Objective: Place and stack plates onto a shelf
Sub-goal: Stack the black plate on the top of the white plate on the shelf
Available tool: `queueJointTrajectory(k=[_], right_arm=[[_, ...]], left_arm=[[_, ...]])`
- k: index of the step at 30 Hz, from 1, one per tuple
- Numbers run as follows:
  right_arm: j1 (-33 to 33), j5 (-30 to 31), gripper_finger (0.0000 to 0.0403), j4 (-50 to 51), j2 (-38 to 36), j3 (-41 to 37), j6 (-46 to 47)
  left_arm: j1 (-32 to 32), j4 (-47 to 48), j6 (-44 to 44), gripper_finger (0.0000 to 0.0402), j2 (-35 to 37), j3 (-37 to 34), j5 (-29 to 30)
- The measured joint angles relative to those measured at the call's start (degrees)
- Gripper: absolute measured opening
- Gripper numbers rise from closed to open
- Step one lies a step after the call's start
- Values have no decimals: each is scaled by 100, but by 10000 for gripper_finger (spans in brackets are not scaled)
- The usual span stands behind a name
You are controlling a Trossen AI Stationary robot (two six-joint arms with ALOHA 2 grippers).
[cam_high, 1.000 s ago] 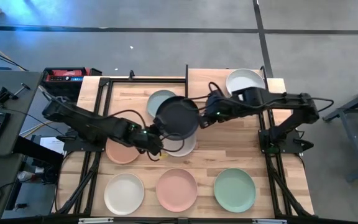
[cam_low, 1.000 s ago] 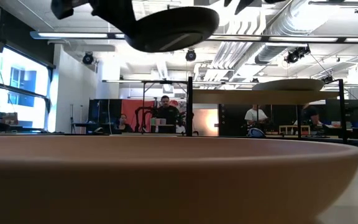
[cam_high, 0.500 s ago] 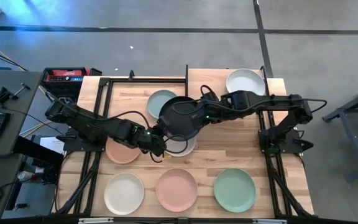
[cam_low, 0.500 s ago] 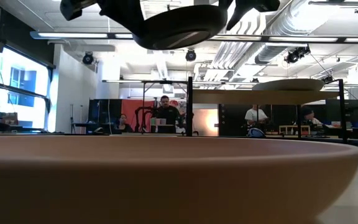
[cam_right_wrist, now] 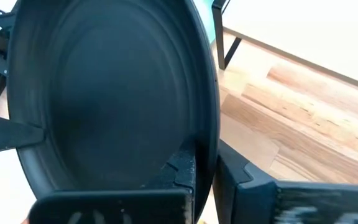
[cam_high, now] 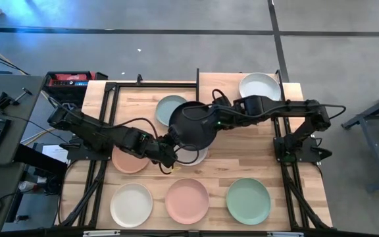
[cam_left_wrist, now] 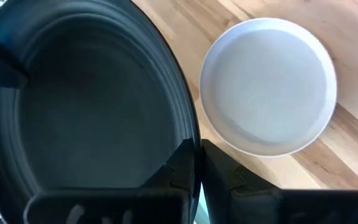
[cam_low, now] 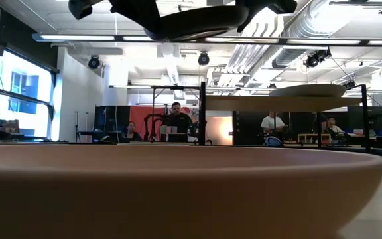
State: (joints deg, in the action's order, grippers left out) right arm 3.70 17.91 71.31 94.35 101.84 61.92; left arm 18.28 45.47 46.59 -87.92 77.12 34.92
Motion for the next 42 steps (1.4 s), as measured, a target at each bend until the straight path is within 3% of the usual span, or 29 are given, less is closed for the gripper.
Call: queueJointTrajectory(k=[6, 19, 28, 35, 42], right_arm=[[1, -10, 3, 9, 0, 0, 49], [-52, -106, 0, 168, 0, 0, 63], [-366, -245, 1, 663, -60, -4, -246], [-840, -284, 1, 741, -474, -4, -983], [-1751, -424, 1, 739, -993, -2, -2193]], left_arm=[[-4, 13, -48, 32, 0, -4, 136], [127, 252, -1112, 106, 0, -4, 177], [293, 468, -2127, 117, 4, -4, 203], [221, 487, -2805, 117, 7, -4, 192], [-106, 487, -3781, 117, 7, -4, 177]])
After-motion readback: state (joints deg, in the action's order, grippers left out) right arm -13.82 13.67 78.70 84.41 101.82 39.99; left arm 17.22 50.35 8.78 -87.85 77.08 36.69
